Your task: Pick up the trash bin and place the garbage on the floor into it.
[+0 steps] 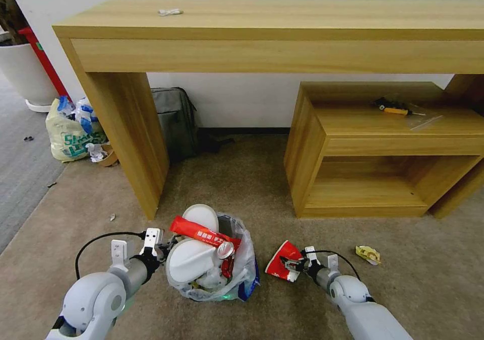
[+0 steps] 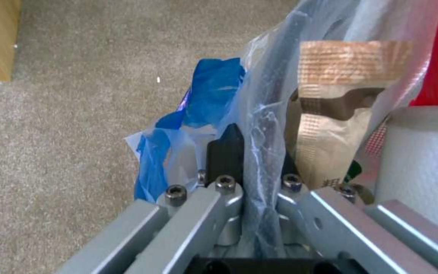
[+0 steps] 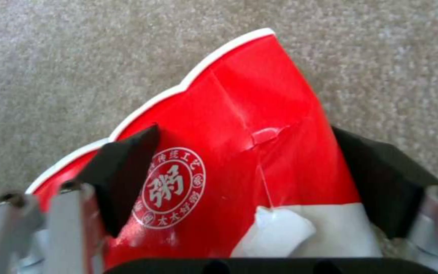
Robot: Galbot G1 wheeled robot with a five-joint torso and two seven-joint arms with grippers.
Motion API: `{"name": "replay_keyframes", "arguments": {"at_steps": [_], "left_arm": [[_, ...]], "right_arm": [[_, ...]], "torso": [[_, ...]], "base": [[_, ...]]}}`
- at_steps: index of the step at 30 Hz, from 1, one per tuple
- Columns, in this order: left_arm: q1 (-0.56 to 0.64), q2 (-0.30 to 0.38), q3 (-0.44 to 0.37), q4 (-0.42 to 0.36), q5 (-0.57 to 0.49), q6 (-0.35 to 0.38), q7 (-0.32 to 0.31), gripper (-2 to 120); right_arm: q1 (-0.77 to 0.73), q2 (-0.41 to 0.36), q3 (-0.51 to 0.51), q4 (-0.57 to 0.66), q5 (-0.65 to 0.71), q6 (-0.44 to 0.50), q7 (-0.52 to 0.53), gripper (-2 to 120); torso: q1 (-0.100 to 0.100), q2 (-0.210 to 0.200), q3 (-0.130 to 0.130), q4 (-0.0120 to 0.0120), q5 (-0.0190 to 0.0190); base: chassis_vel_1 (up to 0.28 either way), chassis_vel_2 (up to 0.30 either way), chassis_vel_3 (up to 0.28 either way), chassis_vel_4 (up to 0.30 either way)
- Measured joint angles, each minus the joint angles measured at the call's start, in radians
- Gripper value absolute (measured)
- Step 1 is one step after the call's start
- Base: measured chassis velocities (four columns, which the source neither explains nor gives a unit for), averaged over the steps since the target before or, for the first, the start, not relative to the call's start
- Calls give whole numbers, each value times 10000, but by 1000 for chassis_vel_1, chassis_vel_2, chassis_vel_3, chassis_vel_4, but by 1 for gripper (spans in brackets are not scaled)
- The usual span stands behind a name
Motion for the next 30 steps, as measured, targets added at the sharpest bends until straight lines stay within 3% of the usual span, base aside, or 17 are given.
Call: {"name": "replay_keyframes", "arguments": {"at_steps": [7, 9, 16, 26, 30], "left_arm": [[-2, -6, 2, -16, 4, 0, 0, 0], [20, -23, 5, -24, 22, 0, -2, 0], [32, -10, -3, -69, 27, 0, -3, 0], [38, -29, 26, -147, 46, 0, -7, 0], [51, -13, 26, -194, 49, 0, -10, 0]], "right_arm": [[-71, 47, -3, 90, -63, 41, 33, 64], [-105, 105, -11, 101, -153, 79, 91, 52], [-192, 128, 10, 199, -236, 104, 120, 28], [-447, 113, 440, 698, -668, 181, 370, 3], [-639, 107, 1026, 1311, -1131, 333, 416, 0]], "torso": [[0, 0, 1, 5, 10], [0, 0, 1, 7, 5], [0, 0, 2, 9, 11], [0, -2, 3, 9, 12], [1, -2, 3, 7, 10]], "base": [[0, 0, 0, 0], [0, 0, 0, 0], [0, 0, 0, 0], [0, 0, 0, 0], [0, 0, 0, 0]]}}
